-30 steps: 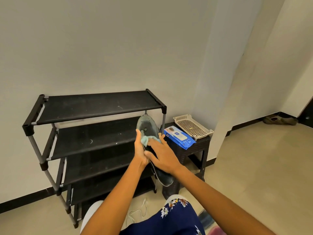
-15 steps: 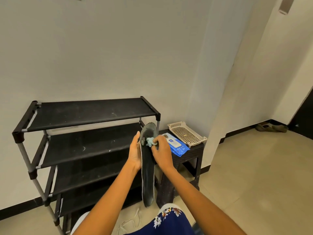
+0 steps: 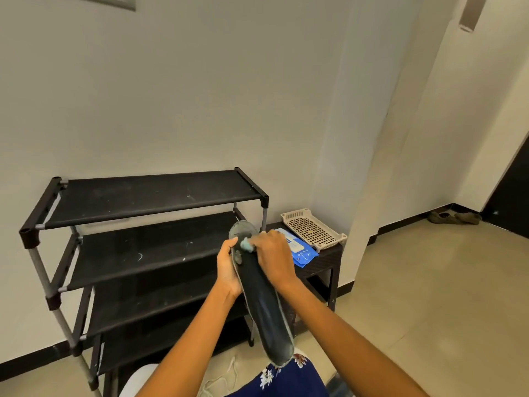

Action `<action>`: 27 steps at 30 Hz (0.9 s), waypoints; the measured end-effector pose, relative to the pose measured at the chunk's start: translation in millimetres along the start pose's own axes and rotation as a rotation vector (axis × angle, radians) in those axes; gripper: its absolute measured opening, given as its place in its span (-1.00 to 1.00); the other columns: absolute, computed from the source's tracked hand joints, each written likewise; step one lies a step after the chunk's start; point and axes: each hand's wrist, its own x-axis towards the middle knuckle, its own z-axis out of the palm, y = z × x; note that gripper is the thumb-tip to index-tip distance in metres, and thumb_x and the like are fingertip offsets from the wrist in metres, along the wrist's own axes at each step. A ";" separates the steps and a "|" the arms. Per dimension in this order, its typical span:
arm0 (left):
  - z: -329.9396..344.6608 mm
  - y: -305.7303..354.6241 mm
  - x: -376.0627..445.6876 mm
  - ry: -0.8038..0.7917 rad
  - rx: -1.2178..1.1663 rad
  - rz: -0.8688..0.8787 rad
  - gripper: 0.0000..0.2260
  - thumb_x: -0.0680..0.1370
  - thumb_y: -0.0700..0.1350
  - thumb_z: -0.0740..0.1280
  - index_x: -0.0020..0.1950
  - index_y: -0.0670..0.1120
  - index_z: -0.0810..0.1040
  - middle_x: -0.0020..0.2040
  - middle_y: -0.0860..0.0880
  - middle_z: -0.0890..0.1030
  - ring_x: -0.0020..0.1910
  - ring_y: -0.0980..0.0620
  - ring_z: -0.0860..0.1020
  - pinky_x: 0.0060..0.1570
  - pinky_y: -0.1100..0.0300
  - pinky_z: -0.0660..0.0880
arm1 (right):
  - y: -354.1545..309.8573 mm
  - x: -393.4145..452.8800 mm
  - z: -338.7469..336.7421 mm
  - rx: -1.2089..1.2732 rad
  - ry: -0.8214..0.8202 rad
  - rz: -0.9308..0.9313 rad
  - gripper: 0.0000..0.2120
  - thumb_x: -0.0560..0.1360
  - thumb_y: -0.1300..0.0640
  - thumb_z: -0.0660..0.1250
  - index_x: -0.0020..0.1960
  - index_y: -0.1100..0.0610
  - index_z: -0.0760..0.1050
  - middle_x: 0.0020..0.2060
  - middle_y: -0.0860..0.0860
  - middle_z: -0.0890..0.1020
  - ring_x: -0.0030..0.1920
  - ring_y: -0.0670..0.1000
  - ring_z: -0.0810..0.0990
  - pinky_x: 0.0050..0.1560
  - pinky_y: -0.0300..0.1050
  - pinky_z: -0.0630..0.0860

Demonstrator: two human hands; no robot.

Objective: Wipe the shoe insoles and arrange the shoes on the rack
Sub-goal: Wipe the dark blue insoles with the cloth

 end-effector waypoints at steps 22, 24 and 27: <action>4.8 9.3 -0.9 0.027 -0.039 0.054 -0.56 0.55 0.07 0.15 -0.14 -0.18 0.71 -0.08 -0.17 0.66 -0.17 -0.05 0.65 0.00 0.08 0.49 | -23.9 -18.3 -9.3 0.089 -0.073 0.077 -0.88 0.47 0.12 0.31 -0.18 0.13 0.59 -0.25 0.03 0.59 -0.16 0.00 0.49 -0.06 -0.05 0.46; 1.8 8.7 -4.4 0.021 0.001 0.036 -0.55 0.55 0.07 0.13 -0.16 -0.17 0.72 -0.10 -0.16 0.67 -0.18 -0.03 0.65 -0.01 0.08 0.50 | -19.1 -19.5 -14.4 0.127 -0.084 0.099 -0.88 0.46 0.13 0.32 -0.16 0.13 0.62 -0.23 0.03 0.62 -0.14 -0.01 0.51 -0.07 -0.05 0.45; 9.2 6.4 -13.1 -0.057 0.024 0.003 -0.56 0.57 0.08 0.13 -0.13 -0.15 0.71 -0.13 -0.13 0.67 -0.20 -0.01 0.65 -0.09 0.12 0.57 | -10.8 7.9 -23.3 0.164 0.084 0.287 -0.85 0.51 0.17 0.28 -0.01 0.14 0.61 -0.14 0.06 0.60 -0.09 -0.01 0.48 -0.11 -0.10 0.41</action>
